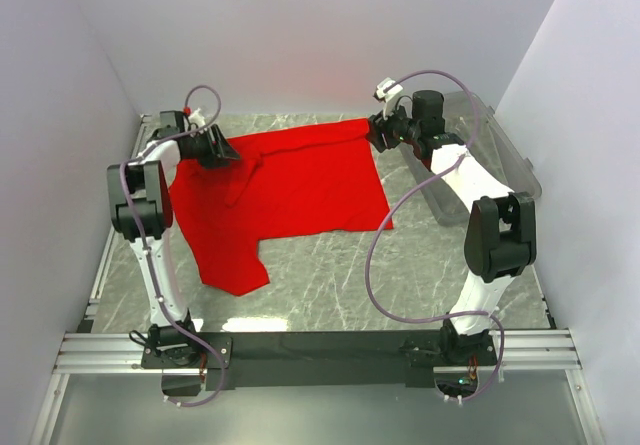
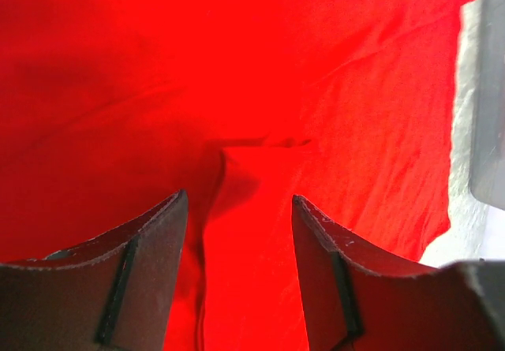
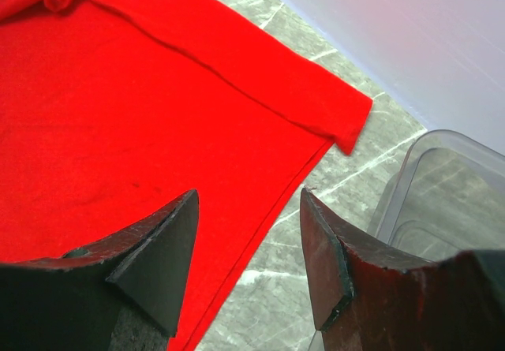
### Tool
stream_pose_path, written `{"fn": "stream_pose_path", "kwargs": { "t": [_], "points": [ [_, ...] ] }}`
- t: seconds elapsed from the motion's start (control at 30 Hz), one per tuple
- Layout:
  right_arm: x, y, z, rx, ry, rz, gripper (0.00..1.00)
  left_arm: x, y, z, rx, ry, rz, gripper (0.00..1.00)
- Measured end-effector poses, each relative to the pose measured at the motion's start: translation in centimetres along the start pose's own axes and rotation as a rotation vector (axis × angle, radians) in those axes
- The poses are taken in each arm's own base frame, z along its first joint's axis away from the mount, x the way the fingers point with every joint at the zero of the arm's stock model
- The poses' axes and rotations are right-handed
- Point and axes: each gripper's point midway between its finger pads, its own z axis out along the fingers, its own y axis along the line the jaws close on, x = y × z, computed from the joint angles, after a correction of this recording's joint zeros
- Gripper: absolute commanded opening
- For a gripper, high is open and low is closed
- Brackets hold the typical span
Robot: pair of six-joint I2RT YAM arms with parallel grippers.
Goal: Fold and stack the t-shirts
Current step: Fold the tshirt
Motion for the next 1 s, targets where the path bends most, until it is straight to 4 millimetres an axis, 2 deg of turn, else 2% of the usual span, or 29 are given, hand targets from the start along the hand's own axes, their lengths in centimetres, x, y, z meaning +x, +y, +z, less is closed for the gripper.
{"fn": "stream_pose_path", "kwargs": {
  "t": [0.1,0.2,0.37,0.43,0.6,0.7,0.73,0.83,1.0],
  "points": [
    [0.0,0.0,0.0,0.0,0.0,0.0,0.61,1.0,0.3,1.1,-0.02,0.03,-0.025,0.6],
    [0.0,0.0,0.0,-0.001,0.001,0.001,0.61,1.0,0.2,1.4,-0.034,0.028,-0.029,0.57],
    [0.0,0.0,0.0,0.0,0.001,0.001,0.61,0.2,-0.3,1.5,-0.03,0.01,-0.013,0.4],
    [0.0,0.0,0.0,-0.001,0.002,0.001,0.61,0.2,-0.3,1.6,-0.029,0.012,-0.017,0.36],
    [0.0,0.0,0.0,-0.001,0.002,0.001,0.61,0.2,-0.4,1.8,-0.024,0.017,-0.014,0.35],
    [0.0,0.0,0.0,-0.001,0.002,0.001,0.61,0.7,-0.3,2.1,-0.025,0.03,-0.015,0.24],
    [0.0,0.0,0.0,-0.001,0.002,0.001,0.61,0.9,-0.3,2.2,-0.023,0.037,-0.017,0.16],
    [0.0,0.0,0.0,-0.001,0.002,0.001,0.61,1.2,-0.6,2.3,-0.013,0.049,-0.014,0.03],
    [0.0,0.0,0.0,-0.001,0.002,0.001,0.61,1.7,-1.2,2.3,0.027,0.064,0.0,0.01]
  ]
}}
